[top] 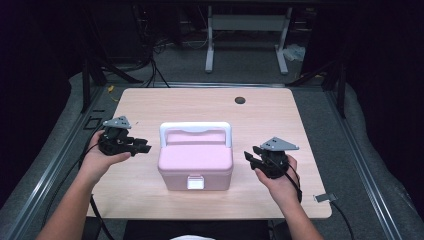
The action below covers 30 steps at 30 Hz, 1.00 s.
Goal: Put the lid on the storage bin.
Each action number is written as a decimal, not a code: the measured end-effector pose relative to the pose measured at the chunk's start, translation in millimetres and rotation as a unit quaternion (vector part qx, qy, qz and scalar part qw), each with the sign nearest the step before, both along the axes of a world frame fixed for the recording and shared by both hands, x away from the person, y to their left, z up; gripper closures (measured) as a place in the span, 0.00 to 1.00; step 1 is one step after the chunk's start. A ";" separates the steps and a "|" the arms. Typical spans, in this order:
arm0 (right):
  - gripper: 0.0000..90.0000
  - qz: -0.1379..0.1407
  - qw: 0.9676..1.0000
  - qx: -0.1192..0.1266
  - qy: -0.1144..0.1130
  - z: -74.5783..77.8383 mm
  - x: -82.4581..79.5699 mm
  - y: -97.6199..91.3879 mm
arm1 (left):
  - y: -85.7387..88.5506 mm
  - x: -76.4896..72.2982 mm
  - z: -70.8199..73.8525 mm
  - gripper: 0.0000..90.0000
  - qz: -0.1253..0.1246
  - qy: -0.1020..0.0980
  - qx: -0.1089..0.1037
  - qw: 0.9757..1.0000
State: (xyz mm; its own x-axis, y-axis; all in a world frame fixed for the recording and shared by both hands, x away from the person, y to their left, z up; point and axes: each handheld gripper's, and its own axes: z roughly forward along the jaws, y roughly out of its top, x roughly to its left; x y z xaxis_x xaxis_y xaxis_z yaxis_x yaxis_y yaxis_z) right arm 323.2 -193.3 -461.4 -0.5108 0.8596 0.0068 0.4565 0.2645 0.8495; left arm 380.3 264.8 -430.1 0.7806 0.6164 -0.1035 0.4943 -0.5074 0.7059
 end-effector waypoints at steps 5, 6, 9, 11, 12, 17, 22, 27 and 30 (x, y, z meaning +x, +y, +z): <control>0.65 -0.012 1.000 0.005 0.018 -12.6 7.3 -7.5 | 4.1 -0.5 -16.1 0.59 0.010 0.005 0.003 1.000; 0.65 -0.011 1.000 0.002 0.021 -15.5 8.1 -8.3 | 5.3 -0.8 -18.9 0.58 0.013 0.005 0.003 1.000; 0.64 -0.014 0.999 -0.012 0.026 -22.8 9.3 -8.8 | 7.8 -2.2 -27.4 0.55 0.019 0.007 0.004 1.000; 0.62 -0.015 0.999 -0.018 0.027 -26.4 9.6 -9.5 | 9.7 -4.2 -32.7 0.53 0.024 0.005 0.004 1.000; 0.61 -0.015 0.999 -0.019 0.026 -28.2 9.7 -9.9 | 10.5 -5.3 -35.7 0.53 0.026 0.005 0.004 1.000; 0.58 -0.009 0.999 -0.030 0.027 -38.1 9.9 -9.9 | 13.1 -10.8 -51.2 0.51 0.023 0.009 0.014 1.000; 0.55 -0.007 0.998 -0.052 0.022 -46.8 10.0 -7.2 | 18.0 -15.0 -65.5 0.51 0.026 0.010 0.024 0.999; 0.55 -0.004 0.998 -0.051 0.028 -54.8 12.1 -6.7 | 20.7 -14.0 -76.8 0.50 0.034 0.017 0.024 0.999; 0.54 0.006 0.999 -0.044 0.031 -59.4 13.9 -5.3 | 20.9 -12.6 -80.2 0.50 0.038 0.015 0.027 0.999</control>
